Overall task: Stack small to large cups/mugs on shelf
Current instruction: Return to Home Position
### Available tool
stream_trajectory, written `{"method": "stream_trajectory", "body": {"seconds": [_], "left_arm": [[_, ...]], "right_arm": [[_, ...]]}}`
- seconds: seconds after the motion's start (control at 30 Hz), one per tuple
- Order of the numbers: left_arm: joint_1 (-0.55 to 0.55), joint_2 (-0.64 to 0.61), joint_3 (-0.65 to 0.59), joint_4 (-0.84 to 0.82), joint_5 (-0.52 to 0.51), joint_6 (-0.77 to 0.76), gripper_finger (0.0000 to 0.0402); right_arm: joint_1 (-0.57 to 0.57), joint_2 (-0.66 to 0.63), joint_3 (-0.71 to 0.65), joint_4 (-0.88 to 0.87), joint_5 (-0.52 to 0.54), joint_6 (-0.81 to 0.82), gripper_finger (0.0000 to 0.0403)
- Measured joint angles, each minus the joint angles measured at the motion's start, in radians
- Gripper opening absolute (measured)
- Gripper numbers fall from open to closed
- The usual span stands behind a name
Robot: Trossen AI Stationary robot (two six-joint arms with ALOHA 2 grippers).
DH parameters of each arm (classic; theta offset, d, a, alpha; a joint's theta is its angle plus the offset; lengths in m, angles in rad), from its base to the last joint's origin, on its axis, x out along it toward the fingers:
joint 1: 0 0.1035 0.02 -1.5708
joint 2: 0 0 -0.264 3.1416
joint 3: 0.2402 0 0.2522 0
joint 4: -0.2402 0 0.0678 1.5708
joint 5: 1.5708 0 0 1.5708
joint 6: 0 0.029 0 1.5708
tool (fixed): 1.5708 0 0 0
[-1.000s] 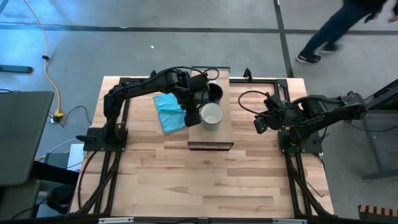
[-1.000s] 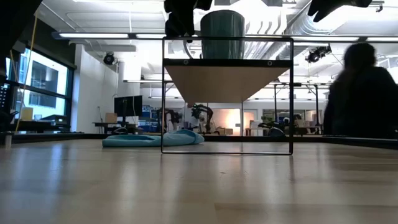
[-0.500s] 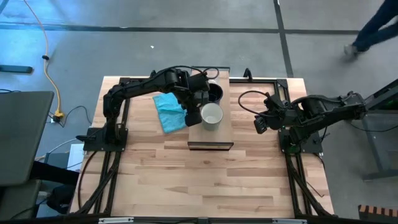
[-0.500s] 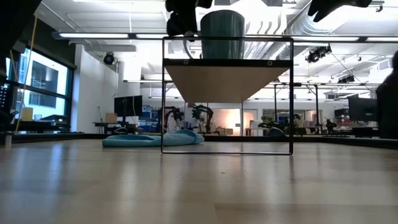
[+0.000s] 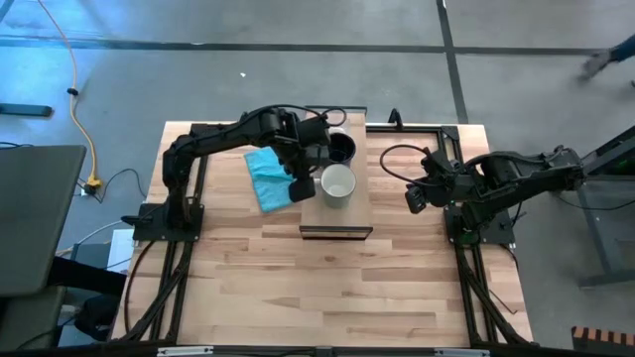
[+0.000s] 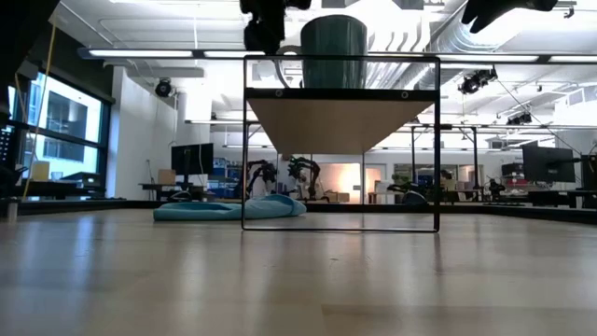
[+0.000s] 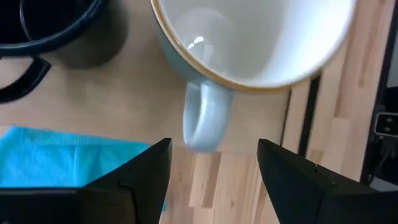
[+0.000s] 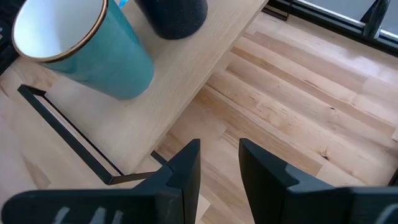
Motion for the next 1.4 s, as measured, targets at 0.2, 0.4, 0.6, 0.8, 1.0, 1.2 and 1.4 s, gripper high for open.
{"method": "stream_trajectory", "body": {"seconds": [0.2,0.4,0.6,0.8,1.0,1.2,1.4], "left_arm": [[-0.006,-0.09,0.001,-0.02,0.001,0.023,0.0229],[-0.006,-0.226,0.002,-0.003,0.003,0.062,0.0217],[-0.006,-0.364,0.001,0.085,-0.015,0.059,0.0206],[-0.006,-0.484,0.001,0.158,-0.024,0.062,0.02],[-0.006,-0.595,0.001,0.203,-0.047,0.064,0.0202],[-0.006,-0.705,-0.017,0.244,-0.036,0.077,0.02],[-0.006,-0.809,-0.109,0.378,0.031,0.125,0.0202]], "right_arm": [[0.0,-0.001,0.0,0.014,0.001,-0.079,0.0101],[0.0,-0.001,0.0,0.056,0.066,-0.212,0.0101],[0.0,-0.001,0.0,0.081,0.156,-0.304,0.0101],[0.0,-0.004,0.004,0.131,0.167,-0.41,0.0101],[0.0,-0.004,0.04,0.18,0.158,-0.524,0.0101],[0.0,-0.005,0.07,0.181,0.158,-0.617,0.0101],[0.0,-0.005,0.088,0.184,0.093,-0.597,0.0101]]}}
